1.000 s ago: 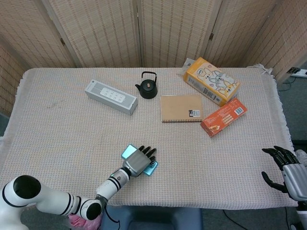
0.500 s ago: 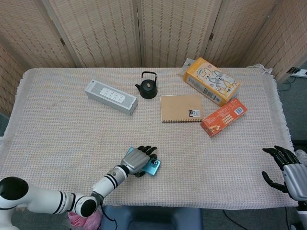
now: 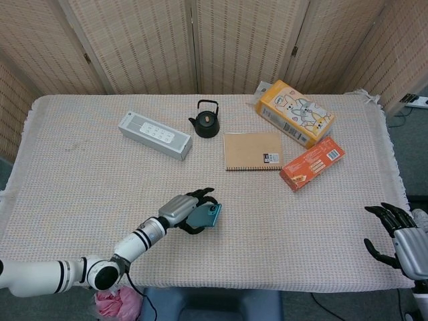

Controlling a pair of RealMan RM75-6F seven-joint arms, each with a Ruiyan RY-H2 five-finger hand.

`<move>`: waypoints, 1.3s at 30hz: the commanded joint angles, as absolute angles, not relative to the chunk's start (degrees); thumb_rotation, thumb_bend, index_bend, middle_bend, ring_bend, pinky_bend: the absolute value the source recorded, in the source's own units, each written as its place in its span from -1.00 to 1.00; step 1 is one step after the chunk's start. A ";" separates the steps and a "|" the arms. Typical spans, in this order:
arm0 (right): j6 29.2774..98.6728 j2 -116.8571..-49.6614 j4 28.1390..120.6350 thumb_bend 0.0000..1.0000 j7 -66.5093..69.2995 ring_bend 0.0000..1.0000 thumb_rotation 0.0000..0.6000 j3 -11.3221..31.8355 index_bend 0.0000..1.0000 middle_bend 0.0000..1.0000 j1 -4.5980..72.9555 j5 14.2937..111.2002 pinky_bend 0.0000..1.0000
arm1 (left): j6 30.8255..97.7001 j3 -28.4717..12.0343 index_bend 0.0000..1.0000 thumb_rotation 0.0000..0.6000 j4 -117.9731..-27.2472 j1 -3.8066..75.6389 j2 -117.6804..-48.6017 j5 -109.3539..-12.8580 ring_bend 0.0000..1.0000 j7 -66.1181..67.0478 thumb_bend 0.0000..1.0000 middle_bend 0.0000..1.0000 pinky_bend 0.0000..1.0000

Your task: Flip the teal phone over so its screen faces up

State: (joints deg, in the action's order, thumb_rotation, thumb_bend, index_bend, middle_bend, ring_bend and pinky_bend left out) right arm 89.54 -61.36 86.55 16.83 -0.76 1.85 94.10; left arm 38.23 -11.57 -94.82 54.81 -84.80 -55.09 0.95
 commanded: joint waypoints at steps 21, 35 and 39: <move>89.21 -60.67 88.80 -0.45 14.67 -0.71 1.00 -0.71 -0.59 -0.54 2.09 94.29 -0.64 | 31.38 -17.00 -0.29 1.00 -80.55 45.80 -83.29 -75.22 -0.96 -43.02 -0.28 -0.93 -0.69; 88.18 -60.27 90.83 -0.45 12.30 -0.71 1.00 -0.80 -0.59 -0.54 2.38 94.06 -0.64 | 37.27 -11.72 -0.84 1.00 -68.24 44.79 -83.24 -86.92 -0.98 -69.66 -0.28 -0.93 -0.69; 88.20 -60.20 90.93 -0.45 12.22 -0.71 1.00 -0.76 -0.59 -0.54 2.31 93.87 -0.64 | 39.18 -10.78 -0.96 1.00 -64.72 44.80 -83.46 -87.20 -0.99 -73.90 -0.28 -0.93 -0.69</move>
